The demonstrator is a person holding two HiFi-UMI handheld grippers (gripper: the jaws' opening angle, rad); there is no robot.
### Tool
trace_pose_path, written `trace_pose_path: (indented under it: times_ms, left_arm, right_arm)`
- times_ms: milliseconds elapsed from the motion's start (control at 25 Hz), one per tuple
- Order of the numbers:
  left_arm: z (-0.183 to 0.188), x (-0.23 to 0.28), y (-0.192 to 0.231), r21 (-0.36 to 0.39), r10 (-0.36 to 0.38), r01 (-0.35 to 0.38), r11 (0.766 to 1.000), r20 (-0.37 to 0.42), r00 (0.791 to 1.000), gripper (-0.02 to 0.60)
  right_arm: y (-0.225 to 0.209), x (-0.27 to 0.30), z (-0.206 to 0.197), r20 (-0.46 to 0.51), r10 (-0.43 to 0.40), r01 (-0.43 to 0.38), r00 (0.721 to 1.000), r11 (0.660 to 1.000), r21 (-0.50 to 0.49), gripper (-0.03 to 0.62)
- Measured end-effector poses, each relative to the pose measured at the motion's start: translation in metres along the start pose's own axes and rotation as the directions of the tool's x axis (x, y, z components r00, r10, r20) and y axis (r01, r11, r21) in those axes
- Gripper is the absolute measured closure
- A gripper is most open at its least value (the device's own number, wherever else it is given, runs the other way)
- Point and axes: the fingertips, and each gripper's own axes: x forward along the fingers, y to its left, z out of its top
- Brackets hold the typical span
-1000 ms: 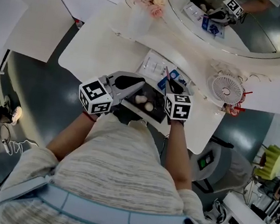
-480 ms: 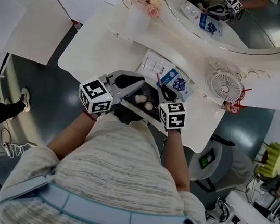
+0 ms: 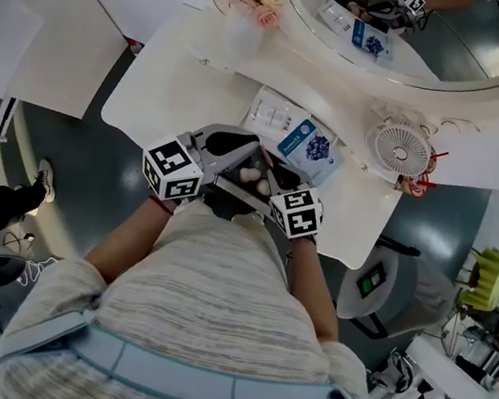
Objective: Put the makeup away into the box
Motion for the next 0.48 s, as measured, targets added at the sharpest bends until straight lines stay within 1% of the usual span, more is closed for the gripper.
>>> trace_pose_path:
  times_ms: [200,480]
  left_arm:
    - [-0.001,0.002,-0.001,0.0,-0.005,0.005,1.0,-0.004,1.0,0.566]
    - [-0.002,0.001,-0.001,-0.002,-0.004,0.004,1.0,-0.006,1.0,0.566]
  right_arm:
    - [0.006,0.006,-0.008,-0.037,0.016,-0.017,0.999,1.0,-0.025,0.545]
    - [0.007,0.013,-0.017,-0.078,0.025,-0.028,0.997,0.999,-0.035,0.545]
